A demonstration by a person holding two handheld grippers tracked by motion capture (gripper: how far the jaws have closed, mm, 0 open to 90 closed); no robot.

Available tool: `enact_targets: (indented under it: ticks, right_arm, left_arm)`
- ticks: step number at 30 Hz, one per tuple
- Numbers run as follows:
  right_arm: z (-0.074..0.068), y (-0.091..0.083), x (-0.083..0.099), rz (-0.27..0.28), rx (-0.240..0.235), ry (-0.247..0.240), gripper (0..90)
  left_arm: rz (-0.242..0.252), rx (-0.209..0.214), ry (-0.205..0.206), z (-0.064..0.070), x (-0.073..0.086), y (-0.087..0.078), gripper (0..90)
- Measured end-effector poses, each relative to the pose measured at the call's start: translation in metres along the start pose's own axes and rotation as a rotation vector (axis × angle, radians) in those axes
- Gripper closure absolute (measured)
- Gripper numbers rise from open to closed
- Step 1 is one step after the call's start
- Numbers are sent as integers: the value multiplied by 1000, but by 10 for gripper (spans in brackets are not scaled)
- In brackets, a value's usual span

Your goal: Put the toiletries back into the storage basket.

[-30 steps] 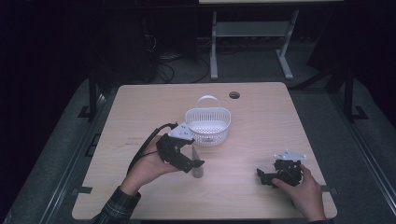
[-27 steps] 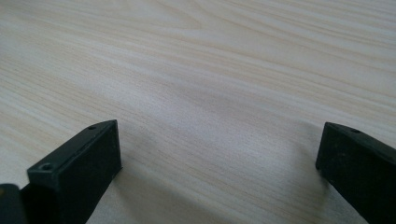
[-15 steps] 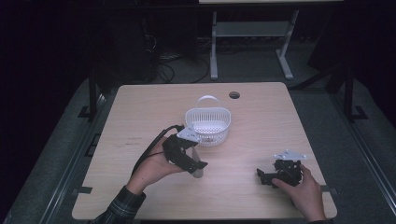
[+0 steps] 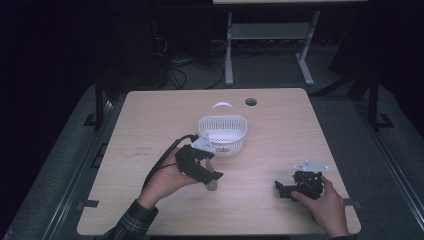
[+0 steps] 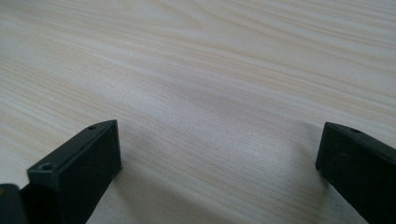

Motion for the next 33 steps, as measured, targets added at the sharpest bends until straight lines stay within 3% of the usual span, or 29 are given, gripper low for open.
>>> enact_targets:
  ticks: [18,33]
  right_arm:
    - [0,0,0,-1,1,0,0]
    - [0,0,0,1,1,2,0]
  left_arm:
    - [-15,-4,8,-3,-6,-4,292]
    - [8,-23,-24,-13,-13,-15,292]
Point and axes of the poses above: each handheld gripper's, and its own axes: y roughly forward along the jaws, x roughly out of its underside, z roughly to its right, the point moved 5 cm from there along y, roughly forward along the jaws, and after that the axes turned 14 degrees about -x, right-handed, at the moved point
